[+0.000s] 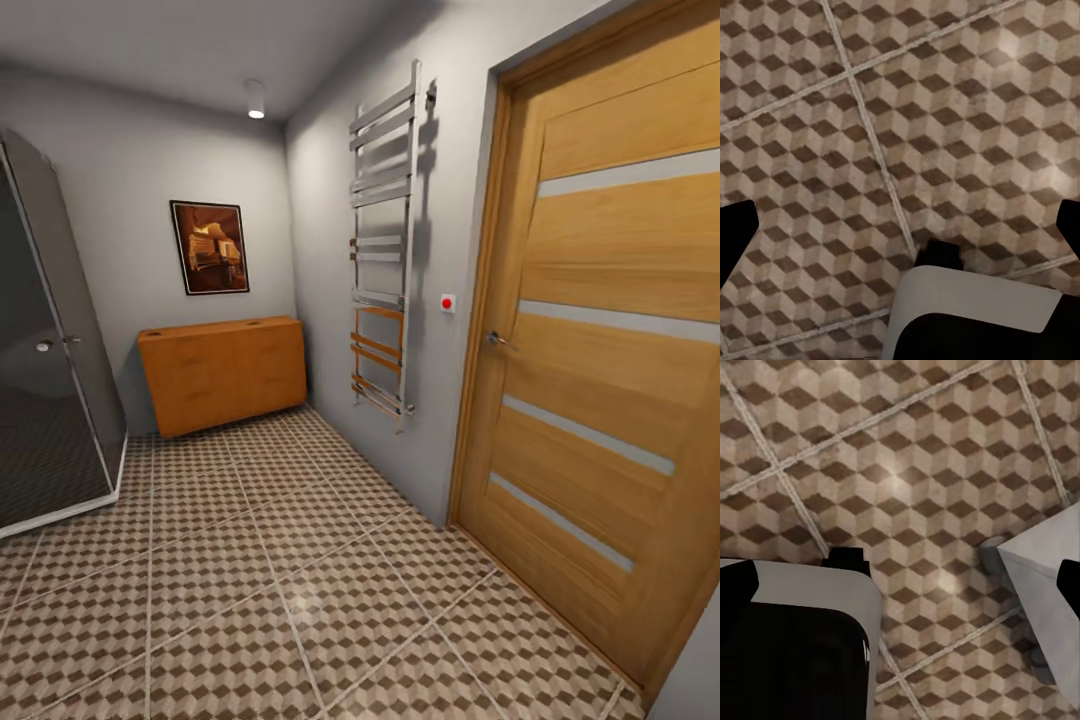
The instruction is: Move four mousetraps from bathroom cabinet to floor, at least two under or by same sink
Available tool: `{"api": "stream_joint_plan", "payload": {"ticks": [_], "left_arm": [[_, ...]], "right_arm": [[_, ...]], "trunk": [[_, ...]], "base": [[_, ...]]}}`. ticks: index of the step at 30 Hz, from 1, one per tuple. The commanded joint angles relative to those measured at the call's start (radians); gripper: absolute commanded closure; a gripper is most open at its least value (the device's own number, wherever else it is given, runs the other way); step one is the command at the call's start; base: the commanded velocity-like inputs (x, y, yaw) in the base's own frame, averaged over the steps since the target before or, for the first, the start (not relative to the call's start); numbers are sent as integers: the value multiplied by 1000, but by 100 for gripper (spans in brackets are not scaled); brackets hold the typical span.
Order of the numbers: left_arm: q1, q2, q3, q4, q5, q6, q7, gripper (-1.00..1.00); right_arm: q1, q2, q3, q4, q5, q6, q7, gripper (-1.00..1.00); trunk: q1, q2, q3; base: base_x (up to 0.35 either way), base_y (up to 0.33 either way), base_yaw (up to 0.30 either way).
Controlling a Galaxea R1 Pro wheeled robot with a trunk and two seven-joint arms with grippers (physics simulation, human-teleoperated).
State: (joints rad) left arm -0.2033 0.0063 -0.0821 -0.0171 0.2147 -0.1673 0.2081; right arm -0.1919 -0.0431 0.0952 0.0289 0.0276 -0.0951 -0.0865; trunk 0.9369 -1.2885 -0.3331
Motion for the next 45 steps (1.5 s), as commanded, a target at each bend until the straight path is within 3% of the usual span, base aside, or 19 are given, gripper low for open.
{"api": "stream_joint_plan", "payload": {"ticks": [1, 20, 45], "left_arm": [[-1, 0, -8, 1, 9, -3, 2, -100], [-1, -1, -9, 0, 6, -3, 2, -100], [-1, -28, 0, 9, 16, 21, 2, -100]], "right_arm": [[-1, 0, 8, 3, 3, -5, -4, -100], [-1, 0, 8, 3, 3, -4, -14, -100], [-1, 1, 6, 3, 3, -5, -18, -100]], "trunk": [[0, -1, -1], [0, -1, -1], [0, -1, -1]], "base": [[0, 0, 300], [0, 0, 300], [46, 0, 267]]}}
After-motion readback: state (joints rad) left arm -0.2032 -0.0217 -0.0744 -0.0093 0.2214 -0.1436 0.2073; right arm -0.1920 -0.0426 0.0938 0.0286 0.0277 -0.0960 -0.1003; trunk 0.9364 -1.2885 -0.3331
